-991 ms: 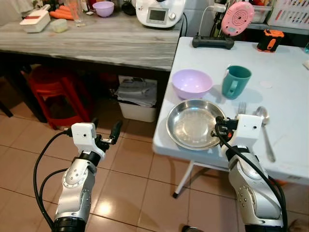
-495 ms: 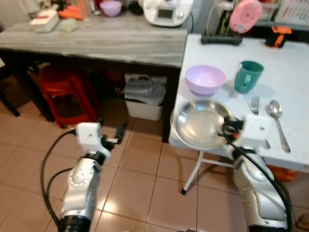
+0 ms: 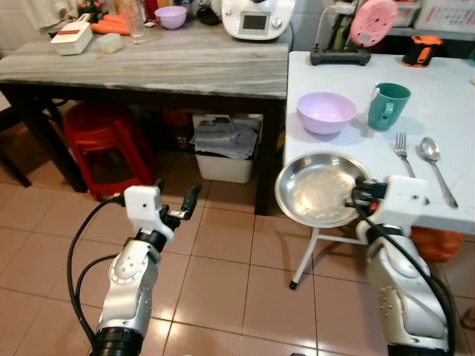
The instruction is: Setting the table
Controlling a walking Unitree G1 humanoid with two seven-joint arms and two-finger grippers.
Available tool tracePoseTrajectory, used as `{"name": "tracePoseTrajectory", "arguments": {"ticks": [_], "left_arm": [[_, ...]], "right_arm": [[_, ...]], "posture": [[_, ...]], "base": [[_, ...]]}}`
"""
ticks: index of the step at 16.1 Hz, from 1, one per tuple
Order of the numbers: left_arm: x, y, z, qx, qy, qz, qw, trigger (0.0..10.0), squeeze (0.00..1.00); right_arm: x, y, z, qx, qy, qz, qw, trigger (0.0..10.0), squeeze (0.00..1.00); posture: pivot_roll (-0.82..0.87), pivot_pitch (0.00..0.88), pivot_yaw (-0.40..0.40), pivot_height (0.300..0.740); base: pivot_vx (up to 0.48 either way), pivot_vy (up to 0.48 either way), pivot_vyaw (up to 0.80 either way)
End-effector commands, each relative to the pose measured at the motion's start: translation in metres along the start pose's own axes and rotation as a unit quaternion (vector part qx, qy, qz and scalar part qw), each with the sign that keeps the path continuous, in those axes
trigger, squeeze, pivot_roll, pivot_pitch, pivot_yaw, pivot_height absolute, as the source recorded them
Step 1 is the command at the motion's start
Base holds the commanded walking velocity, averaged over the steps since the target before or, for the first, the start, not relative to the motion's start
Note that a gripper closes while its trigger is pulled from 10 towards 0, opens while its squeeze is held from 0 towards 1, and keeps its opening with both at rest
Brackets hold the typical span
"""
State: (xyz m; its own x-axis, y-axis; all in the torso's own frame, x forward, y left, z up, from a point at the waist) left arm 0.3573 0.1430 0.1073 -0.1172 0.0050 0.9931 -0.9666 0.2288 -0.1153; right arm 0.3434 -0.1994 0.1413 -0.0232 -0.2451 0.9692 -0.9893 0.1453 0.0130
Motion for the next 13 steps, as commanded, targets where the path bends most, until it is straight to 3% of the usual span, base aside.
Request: {"name": "tracePoseTrajectory", "arguments": {"ticks": [1,6,10,13], "left_arm": [[-0.001,0.0018,-0.008,0.01,-0.005,-0.003,1.0,10.0,0.0],[-0.0008,0.0011,-0.0058,0.008,-0.004,-0.002,1.0,10.0,0.0],[0.0003,-0.0007,-0.0037,0.008,-0.009,0.0,1.0,10.0,0.0],[0.0039,-0.0006,0.0016,-0.004,-0.005,0.011,1.0,10.0,0.0]], "right_arm": [[0.0048,-0.0002,-0.0107,0.014,-0.006,0.01,1.0,10.0,0.0],[0.0045,-0.0003,-0.0107,0.011,-0.008,0.011,1.0,10.0,0.0],[0.0058,-0.0009,-0.0135,0.016,-0.008,0.015,1.0,10.0,0.0],[0.0067,-0.0009,-0.0183,0.025,-0.006,0.018,1.0,10.0,0.0]], "posture": [[-0.11,0.08,0.035,0.74],[-0.11,0.088,0.042,0.74],[-0.12,0.091,0.045,0.74],[-0.11,0.089,0.044,0.74]], "base": [[0.0,0.322,0.0],[0.0,0.329,-0.4],[0.0,0.341,-0.11],[0.0,0.0,0.0]]}}
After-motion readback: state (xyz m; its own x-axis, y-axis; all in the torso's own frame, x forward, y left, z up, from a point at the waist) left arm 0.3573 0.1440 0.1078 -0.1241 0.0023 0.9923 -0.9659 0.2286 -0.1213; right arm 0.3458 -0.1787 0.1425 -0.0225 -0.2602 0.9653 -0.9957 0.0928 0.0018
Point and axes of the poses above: a point about 5 cm out from each wrist's last joint towards the gripper, its own y axis pointing back from the gripper into the wrist, its own x axis along the axis of the wrist's last joint, z = x × y, the point moved 6 cm from there along -y, pointing out of the wrist towards the gripper, and after that the axes turned 9 degrees about -y, right-handed, at the moved point
